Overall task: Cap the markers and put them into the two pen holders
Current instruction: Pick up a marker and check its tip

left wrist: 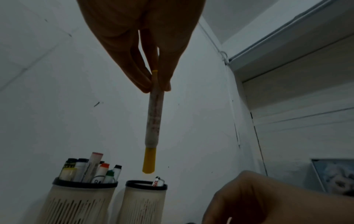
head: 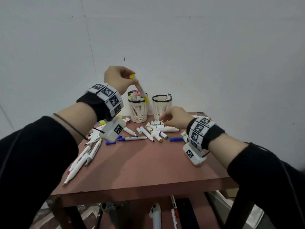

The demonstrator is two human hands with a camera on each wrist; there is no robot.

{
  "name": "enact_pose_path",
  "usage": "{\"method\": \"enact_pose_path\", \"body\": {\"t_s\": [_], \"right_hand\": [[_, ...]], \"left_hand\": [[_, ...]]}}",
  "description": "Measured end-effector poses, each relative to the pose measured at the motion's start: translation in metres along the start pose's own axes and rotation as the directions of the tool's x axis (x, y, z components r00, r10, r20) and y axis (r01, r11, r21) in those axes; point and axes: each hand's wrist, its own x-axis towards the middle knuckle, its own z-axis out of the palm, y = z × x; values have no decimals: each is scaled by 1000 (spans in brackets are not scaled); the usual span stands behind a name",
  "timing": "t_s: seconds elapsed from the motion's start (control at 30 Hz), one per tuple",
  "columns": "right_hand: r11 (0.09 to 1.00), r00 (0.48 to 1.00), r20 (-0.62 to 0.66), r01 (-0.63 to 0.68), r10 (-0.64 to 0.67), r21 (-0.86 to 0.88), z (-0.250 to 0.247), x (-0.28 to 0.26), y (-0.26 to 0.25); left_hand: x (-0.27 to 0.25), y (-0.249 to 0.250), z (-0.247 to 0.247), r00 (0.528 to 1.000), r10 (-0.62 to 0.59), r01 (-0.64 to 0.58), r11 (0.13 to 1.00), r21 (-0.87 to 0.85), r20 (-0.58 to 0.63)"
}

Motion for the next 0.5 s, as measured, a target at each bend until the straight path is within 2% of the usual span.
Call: {"method": "enact_pose_path", "body": {"t_s": [0.13,0.23,0.37,0.5], "right_hand": [[979,989,147,4,26,-203,4,32,13],[940,962,270,65,30,-336,8,49,19],[889,918,394,153,34,-432,9,64,23],[858,898,438,195,39,-476,12,73,24]], "left_hand": [[22,-10,29,1000,16,-17,998,62,14],[37,-18,48,1000,11,-12,999,47,12],[52,-29,70,1000,2,-2,1000,20,21],[66,-35,89,997,3,-5,999,38,75]]}}
